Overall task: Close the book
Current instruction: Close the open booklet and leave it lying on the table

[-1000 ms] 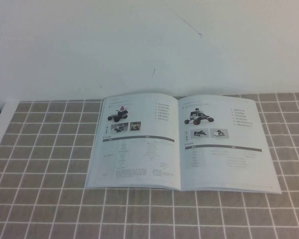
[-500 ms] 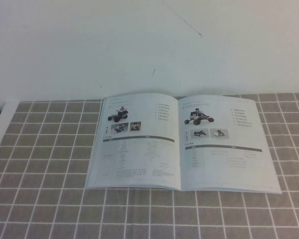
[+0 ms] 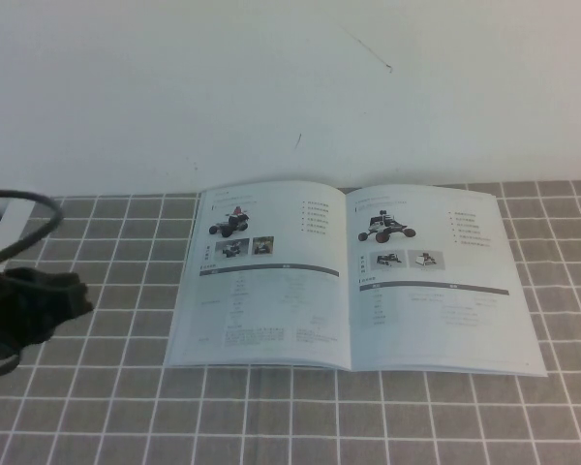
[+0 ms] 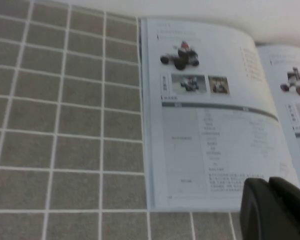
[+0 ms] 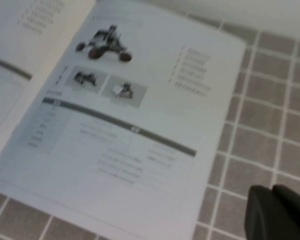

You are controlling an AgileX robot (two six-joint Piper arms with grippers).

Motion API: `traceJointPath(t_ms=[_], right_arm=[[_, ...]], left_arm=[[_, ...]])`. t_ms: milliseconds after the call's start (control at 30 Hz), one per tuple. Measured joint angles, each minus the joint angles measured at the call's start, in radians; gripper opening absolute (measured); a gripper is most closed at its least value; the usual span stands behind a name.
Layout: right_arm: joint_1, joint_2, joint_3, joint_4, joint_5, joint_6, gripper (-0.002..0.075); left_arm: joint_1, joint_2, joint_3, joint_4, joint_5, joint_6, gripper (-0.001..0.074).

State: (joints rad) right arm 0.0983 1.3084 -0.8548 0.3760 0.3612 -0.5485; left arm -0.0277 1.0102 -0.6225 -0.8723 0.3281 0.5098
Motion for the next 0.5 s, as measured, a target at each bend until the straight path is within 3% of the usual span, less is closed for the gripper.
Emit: traceJointPath(t_ms=[233,500], right_arm=[[0.000,0.309,-0.107,0.292,0.039,-0.282,-0.0003],[0.000,0.508,-0.170,0.371,0.028,-0.377,-0.0003]], left_arm=[[0.000,0.255,-0.117,-0.132,0.076,0.081,-0.0002],[0.000,0.483,-0.234,-0.200,0.078,0.132,-0.0002]])
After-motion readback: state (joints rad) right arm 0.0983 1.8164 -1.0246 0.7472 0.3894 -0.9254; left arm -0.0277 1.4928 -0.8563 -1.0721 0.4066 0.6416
